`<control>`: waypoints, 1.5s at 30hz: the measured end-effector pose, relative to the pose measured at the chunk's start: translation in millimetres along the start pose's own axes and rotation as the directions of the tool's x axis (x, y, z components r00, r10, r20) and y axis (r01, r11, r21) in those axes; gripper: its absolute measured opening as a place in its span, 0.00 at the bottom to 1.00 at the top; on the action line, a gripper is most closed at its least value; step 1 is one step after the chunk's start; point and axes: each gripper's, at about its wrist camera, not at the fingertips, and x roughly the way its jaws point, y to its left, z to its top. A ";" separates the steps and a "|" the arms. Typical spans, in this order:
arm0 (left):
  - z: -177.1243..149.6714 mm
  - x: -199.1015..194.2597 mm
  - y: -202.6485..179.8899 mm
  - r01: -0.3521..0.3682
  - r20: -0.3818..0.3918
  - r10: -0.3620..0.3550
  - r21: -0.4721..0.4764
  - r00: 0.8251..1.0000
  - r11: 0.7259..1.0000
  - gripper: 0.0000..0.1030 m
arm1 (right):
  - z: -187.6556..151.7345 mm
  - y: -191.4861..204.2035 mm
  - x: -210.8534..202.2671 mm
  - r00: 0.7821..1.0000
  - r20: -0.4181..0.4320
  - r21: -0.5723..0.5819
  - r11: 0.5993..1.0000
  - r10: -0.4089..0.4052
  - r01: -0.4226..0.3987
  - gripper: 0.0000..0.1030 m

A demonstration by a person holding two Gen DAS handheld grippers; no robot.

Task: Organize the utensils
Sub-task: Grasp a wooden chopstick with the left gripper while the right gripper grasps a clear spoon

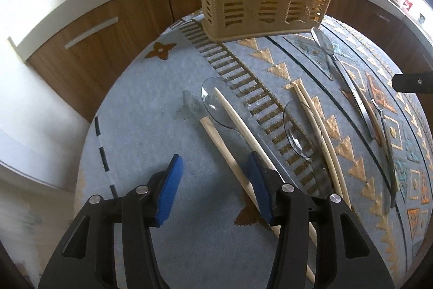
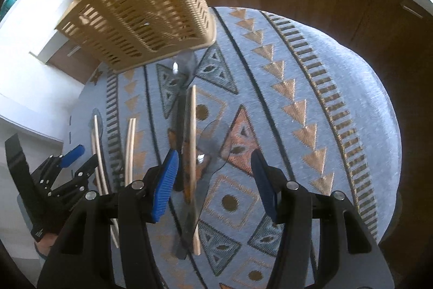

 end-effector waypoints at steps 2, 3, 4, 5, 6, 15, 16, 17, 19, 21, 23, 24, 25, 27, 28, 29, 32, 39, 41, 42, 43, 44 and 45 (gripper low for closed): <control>0.3 -0.9 0.6 0.024 -0.002 -0.024 0.009 1.000 1.000 0.38 | 2.2 -0.1 5.0 1.000 -0.011 0.002 1.000 -0.001 0.001 0.51; -0.3 -1.6 0.1 0.025 -0.002 -0.025 0.016 1.000 1.000 0.35 | 4.0 -0.1 8.9 1.000 -0.018 0.001 1.000 -0.008 0.008 0.51; -1.1 -2.3 0.3 0.026 -0.001 -0.026 0.025 1.000 0.999 0.31 | 5.5 0.1 12.3 1.000 -0.023 -0.001 1.000 -0.016 0.016 0.51; -1.6 0.4 -1.1 0.028 0.000 -0.028 0.031 1.000 0.999 0.29 | 6.9 0.9 16.2 0.999 -0.029 -0.007 1.000 -0.025 0.025 0.51; -2.8 -0.3 -0.8 0.020 0.002 -0.020 0.046 1.000 0.999 0.20 | 7.2 1.0 18.7 0.999 -0.032 -0.012 0.999 -0.033 0.032 0.51; -9.2 -4.7 18.6 0.100 -0.046 -0.095 0.118 0.994 0.988 0.11 | 7.3 13.7 43.1 0.993 -0.077 -0.037 0.996 -0.087 0.084 0.51; -8.5 -4.4 21.1 0.110 -0.055 -0.104 0.115 0.993 0.987 0.12 | 7.1 17.4 44.3 0.992 -0.075 -0.048 0.994 -0.104 0.100 0.51; -6.5 -3.6 25.0 0.127 -0.069 -0.120 0.098 0.990 0.987 0.13 | 6.9 21.5 46.0 0.990 -0.074 -0.059 0.991 -0.122 0.117 0.51; -3.5 -1.8 31.7 0.156 -0.090 -0.150 0.074 0.985 0.985 0.14 | 5.4 30.4 48.4 0.984 -0.068 -0.093 0.983 -0.167 0.161 0.50; 1.5 0.7 36.3 0.189 -0.121 -0.182 0.046 0.976 0.981 0.14 | 3.7 38.4 52.6 0.976 -0.062 -0.130 0.972 -0.207 0.198 0.48; 5.1 2.9 39.2 0.215 -0.145 -0.211 0.014 0.967 0.976 0.15 | 3.5 47.4 57.9 0.972 -0.061 -0.146 0.965 -0.228 0.217 0.48; 8.3 4.4 40.4 0.224 -0.160 -0.221 0.001 0.962 0.975 0.15 | 4.4 49.1 58.6 0.971 -0.064 -0.153 0.964 -0.231 0.219 0.47; 11.0 6.1 41.5 0.230 -0.173 -0.227 -0.008 0.958 0.973 0.15 | 5.2 50.3 59.2 0.970 -0.067 -0.158 0.963 -0.232 0.219 0.44; 14.2 8.4 42.0 0.235 -0.190 -0.234 -0.021 0.953 0.972 0.15 | 7.4 54.7 61.3 0.969 -0.072 -0.167 0.961 -0.236 0.222 0.40; 16.0 9.4 41.2 0.231 -0.200 -0.231 -0.022 0.952 0.973 0.15 | 7.9 57.1 61.6 0.969 -0.072 -0.176 0.959 -0.236 0.221 0.34; 17.0 10.1 40.7 0.228 -0.205 -0.228 -0.024 0.952 0.973 0.15 | 8.0 60.9 62.0 0.969 -0.073 -0.191 0.957 -0.237 0.220 0.31; 20.9 12.6 39.4 0.249 -0.221 -0.258 -0.065 0.941 0.966 0.26 | 9.8 75.3 65.0 0.964 -0.059 -0.225 0.945 -0.258 0.239 0.31; 17.8 10.2 23.4 0.112 -0.178 -0.107 0.014 0.978 0.994 0.08 | 8.4 69.4 64.0 0.974 -0.051 -0.233 0.951 -0.223 0.205 0.30; 16.4 8.8 23.6 0.105 -0.160 -0.102 0.013 0.982 0.994 0.07 | 5.7 64.8 60.7 0.978 -0.048 -0.229 0.955 -0.203 0.187 0.30; 14.1 7.6 23.6 0.102 -0.142 -0.100 0.008 0.985 0.995 0.07 | 1.9 55.0 55.4 0.980 -0.047 -0.229 0.958 -0.191 0.176 0.30; 10.6 4.5 24.4 0.101 -0.128 -0.100 0.002 0.987 0.995 0.06 | 1.0 53.9 53.0 0.984 -0.043 -0.227 0.961 -0.173 0.159 0.30; 8.5 3.0 24.9 0.106 -0.113 -0.106 -0.008 0.988 0.994 0.06 | -0.9 47.9 48.7 0.987 -0.037 -0.226 0.964 -0.154 0.142 0.30; 5.0 1.4 28.3 0.131 -0.095 -0.133 -0.034 0.986 0.991 0.05 | -1.4 43.4 43.7 0.991 -0.026 -0.224 0.967 -0.128 0.119 0.30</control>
